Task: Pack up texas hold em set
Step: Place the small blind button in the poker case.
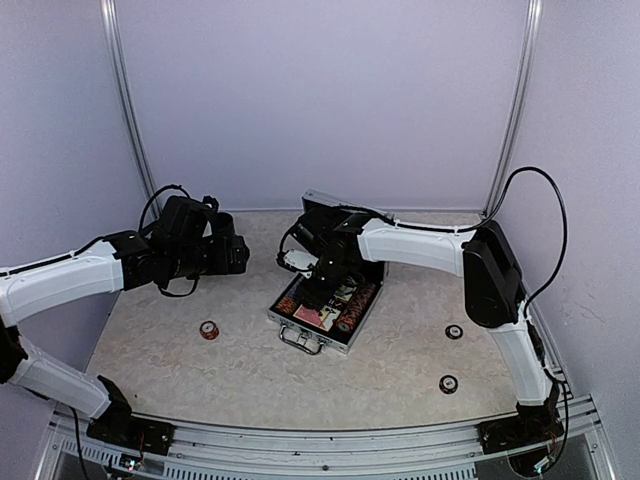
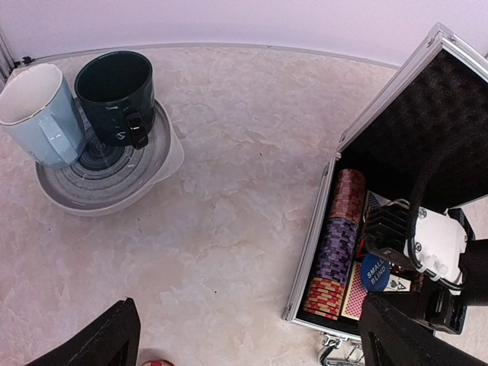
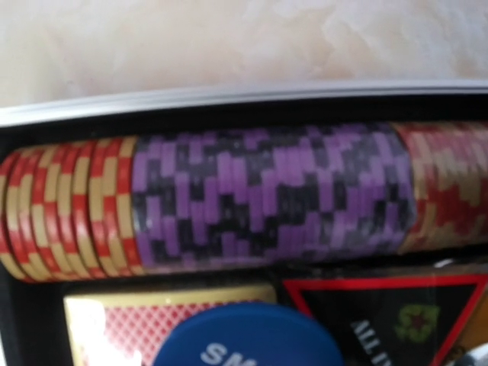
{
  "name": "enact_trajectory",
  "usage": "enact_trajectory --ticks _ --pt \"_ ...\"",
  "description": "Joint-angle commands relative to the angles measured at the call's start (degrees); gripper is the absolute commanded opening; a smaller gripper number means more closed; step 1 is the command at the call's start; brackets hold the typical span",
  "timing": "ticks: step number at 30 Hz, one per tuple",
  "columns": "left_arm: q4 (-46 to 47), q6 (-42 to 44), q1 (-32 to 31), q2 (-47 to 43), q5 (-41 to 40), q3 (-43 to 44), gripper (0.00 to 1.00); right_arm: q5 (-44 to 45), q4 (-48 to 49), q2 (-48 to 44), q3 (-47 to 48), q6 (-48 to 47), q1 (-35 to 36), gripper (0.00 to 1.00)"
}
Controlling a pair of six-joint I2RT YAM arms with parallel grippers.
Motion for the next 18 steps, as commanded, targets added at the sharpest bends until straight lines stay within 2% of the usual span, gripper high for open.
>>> enact_trajectory --ticks 1,6,12,18 --pt "-0.1 0.2 0.4 -0.1 -0.3 0.6 0.99 -0.8 -1.7 1.9 1.7 -0.5 0.7 0.53" --pt "-0.2 0.5 0.4 0.2 -0.6 0.9 0.99 -0.8 -2.2 1.9 1.7 -0.7 0.7 0.57" --pt "-0.1 0.6 0.6 0.2 -0.8 0.5 0.99 -0.6 -0.5 -1.0 -0.5 -0.4 0.7 0.72" --pt "0.1 0.7 1.3 0.1 -0.3 0.3 0.99 0.4 2.7 -8.1 -5.2 0.4 0.7 0.74"
